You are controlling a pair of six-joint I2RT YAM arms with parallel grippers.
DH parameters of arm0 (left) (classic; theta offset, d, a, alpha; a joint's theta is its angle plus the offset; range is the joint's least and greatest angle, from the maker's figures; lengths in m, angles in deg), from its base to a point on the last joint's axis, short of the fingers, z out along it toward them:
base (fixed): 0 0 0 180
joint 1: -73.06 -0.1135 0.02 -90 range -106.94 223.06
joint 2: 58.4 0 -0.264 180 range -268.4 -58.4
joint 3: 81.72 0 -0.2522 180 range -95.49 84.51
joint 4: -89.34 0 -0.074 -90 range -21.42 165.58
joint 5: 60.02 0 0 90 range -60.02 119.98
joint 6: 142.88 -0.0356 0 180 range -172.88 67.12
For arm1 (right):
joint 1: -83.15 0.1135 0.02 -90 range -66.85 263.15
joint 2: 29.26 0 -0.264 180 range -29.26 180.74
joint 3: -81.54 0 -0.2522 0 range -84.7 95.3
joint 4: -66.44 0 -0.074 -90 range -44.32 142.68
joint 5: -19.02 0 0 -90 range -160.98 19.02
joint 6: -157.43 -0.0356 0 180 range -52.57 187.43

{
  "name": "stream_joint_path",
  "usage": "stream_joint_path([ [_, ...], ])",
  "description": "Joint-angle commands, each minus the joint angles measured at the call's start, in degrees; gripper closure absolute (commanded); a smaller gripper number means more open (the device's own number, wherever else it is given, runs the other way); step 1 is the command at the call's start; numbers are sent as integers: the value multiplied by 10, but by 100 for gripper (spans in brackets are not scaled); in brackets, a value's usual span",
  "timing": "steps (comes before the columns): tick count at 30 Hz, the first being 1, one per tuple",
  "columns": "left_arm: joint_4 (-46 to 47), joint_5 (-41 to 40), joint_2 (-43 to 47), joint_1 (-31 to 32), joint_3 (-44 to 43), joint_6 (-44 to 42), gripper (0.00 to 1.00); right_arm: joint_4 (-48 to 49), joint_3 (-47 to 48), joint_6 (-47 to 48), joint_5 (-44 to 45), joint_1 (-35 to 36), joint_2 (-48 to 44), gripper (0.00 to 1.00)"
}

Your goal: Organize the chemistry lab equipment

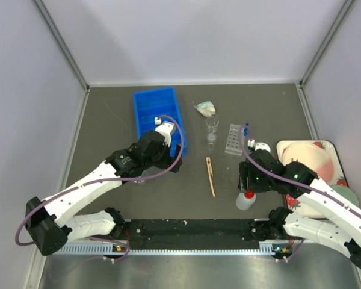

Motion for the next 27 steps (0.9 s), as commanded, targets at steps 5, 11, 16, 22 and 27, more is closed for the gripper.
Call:
stream_joint_path([
  [5,38,17,17,-2,9,-12,3,-26,-3,-23,12,9,3,42],
  [11,41,23,18,-2,10,-12,2,-33,-17,-32,14,18,5,44],
  [16,42,23,20,-3,10,-12,2,-33,-21,-33,13,20,5,48],
  [22,43,23,18,-3,11,-12,2,-35,-21,-35,14,22,6,60],
  [27,43,23,17,-3,11,-12,2,-38,-21,-36,13,23,6,76],
])
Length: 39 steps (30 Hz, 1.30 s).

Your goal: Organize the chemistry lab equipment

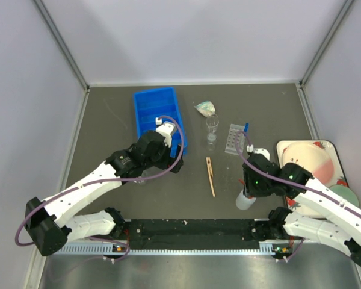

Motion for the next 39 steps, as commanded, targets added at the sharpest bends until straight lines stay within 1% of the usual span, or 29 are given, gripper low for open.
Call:
stream_joint_path([
  [1,29,2,13,-2,3,-7,2,-3,5,-6,9,8,-1,83],
  [4,29,6,13,-2,4,-6,2,-5,12,-5,12,9,2,93],
  [7,29,9,14,-2,4,-5,2,-8,35,2,18,9,17,98],
  [10,28,8,17,-2,4,-5,2,-6,77,13,34,10,55,100],
  [13,24,1,20,-2,1,-5,2,-3,133,34,55,14,91,100],
  [17,7,-1,32,-2,-12,-3,2,12,207,65,85,15,168,100],
  [22,-62,-21,40,-2,-71,-9,3,71,288,110,90,14,249,100],
  [26,-114,-87,67,-2,-97,-31,2,111,351,137,86,14,317,100],
  [27,-122,-114,72,-6,-102,-34,2,120,379,141,87,15,344,100],
  [31,-155,-112,90,-31,-100,-44,2,135,454,168,92,15,400,100],
  [32,-155,-108,92,-41,-96,-45,1,136,484,171,92,14,409,100],
  [35,-148,-102,111,-49,-74,-46,1,145,532,185,96,14,444,100],
  [39,-141,-96,127,-52,-52,-47,1,172,567,197,82,11,482,100],
])
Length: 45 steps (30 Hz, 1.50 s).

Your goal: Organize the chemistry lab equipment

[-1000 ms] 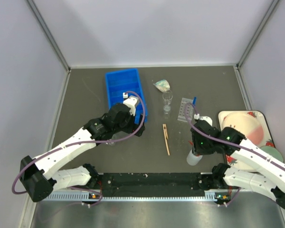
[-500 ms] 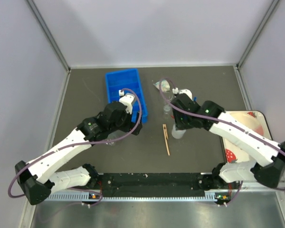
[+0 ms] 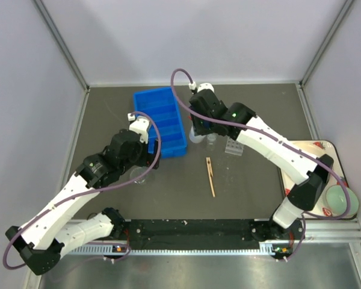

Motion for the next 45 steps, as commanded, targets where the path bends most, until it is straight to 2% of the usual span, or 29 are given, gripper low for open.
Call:
stream_joint_path([
  [1,3,-1,23,-5,22,-9,1,54,54,28,-7,3,34,100],
  [13,7,1,41,-15,46,-21,1,119,123,30,-70,1,160,100],
  [19,9,3,46,-19,50,-25,1,118,124,34,-85,1,183,100],
  [34,16,13,45,-22,54,-24,1,52,36,57,-80,-2,132,100],
  [45,24,31,38,-23,48,-15,1,18,-71,43,-100,20,30,100],
])
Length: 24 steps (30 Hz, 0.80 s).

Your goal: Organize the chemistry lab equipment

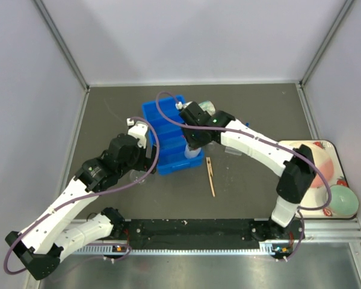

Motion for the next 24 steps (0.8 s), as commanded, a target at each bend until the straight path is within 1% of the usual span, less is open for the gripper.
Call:
stream_joint_path([
  [1,27,12,1,-4,-4,6,1,-33,-40,-7,-8,24,-77,100],
  [8,33,27,0,-3,-8,12,1,-43,-119,-35,-15,67,-128,100],
  [12,33,31,-1,-3,-13,13,1,-44,-158,-48,-12,95,-135,100],
  [19,29,33,0,-3,-16,13,1,-44,-188,-75,1,134,-159,100],
  [24,30,33,-6,-3,-16,12,1,-50,-191,-80,9,138,-175,100],
])
